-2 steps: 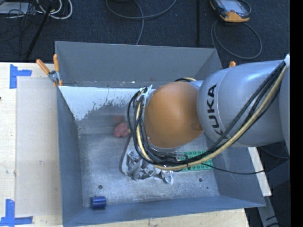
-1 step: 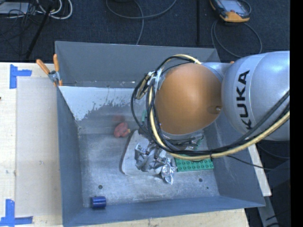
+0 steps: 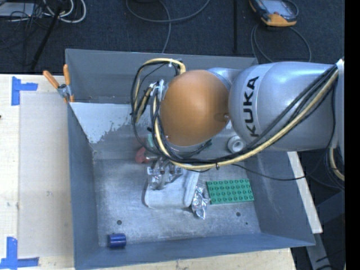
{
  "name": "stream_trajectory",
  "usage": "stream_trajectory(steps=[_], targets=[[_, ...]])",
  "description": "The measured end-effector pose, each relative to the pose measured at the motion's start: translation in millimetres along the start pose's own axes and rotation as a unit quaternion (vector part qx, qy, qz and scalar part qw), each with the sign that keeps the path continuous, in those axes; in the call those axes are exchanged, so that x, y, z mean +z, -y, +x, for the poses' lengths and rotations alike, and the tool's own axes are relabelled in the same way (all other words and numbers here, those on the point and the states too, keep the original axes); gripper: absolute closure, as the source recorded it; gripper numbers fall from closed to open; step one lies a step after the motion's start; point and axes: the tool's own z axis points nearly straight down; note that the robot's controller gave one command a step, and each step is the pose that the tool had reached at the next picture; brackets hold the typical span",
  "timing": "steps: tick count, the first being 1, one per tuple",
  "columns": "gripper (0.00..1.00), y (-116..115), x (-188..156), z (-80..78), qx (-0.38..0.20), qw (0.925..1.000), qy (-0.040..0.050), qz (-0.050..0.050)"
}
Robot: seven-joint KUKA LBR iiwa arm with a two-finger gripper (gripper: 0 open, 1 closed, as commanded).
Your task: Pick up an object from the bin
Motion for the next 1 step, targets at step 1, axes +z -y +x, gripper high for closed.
stream_trajectory(steps=[1], targets=[[1.00, -1.7, -38.4, -5.3, -0.245, 0.9696, 0.0004, 0.002]])
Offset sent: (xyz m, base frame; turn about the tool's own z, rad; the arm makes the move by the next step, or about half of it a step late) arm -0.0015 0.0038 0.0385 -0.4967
